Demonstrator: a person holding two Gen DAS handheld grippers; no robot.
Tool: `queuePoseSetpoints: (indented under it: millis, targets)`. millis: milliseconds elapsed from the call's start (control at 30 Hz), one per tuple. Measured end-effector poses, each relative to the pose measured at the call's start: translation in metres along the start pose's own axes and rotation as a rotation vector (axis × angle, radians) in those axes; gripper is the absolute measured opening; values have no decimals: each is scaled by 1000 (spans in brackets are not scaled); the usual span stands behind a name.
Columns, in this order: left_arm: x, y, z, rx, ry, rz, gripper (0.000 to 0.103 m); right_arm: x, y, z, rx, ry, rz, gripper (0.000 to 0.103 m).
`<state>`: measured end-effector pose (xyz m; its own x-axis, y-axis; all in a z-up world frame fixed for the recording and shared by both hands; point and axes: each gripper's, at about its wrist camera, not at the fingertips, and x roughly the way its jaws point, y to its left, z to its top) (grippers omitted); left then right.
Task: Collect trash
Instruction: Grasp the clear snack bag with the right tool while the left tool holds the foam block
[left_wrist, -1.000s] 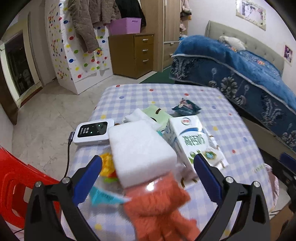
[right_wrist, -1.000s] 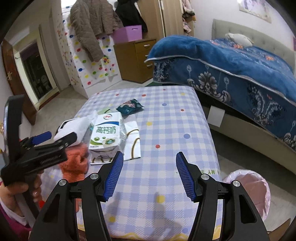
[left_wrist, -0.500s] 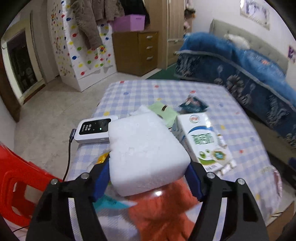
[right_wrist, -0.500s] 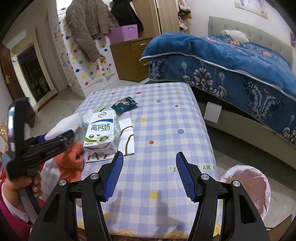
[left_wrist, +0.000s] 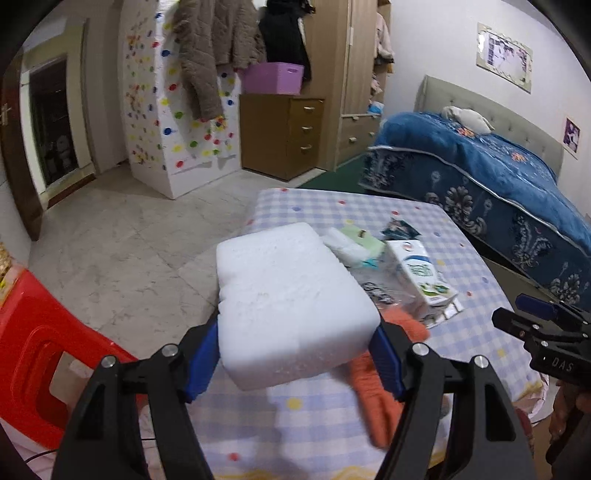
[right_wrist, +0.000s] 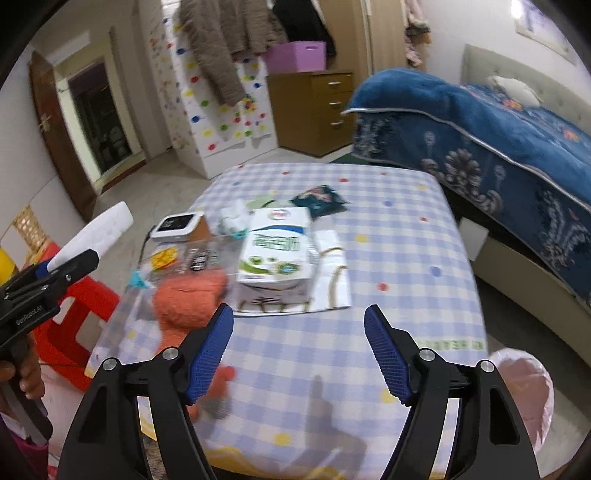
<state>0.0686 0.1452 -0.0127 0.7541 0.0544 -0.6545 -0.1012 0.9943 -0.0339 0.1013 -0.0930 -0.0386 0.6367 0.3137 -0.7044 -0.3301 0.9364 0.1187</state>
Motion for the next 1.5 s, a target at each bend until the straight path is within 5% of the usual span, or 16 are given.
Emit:
queuePoseSetpoints:
  millis: [600,1100,1200,1433,1500]
  targets:
    - [10,66,-27,-90,44,0,69,54,126,7,-322,53,87,72]
    - [20,79,-35,-119,73,-22,70,91,156,7,-544,60,-50,69]
    - [21,76,-36,-121,78,-27,70,92,157,8,-553,53,-68,57]
    - [5,71,-24,-100,35,-19,70,62,148,41,-487,-63,-38,2]
    - [-5,68,-18,-89,5,-23,69,42,132,61,-413,-122,-25,1]
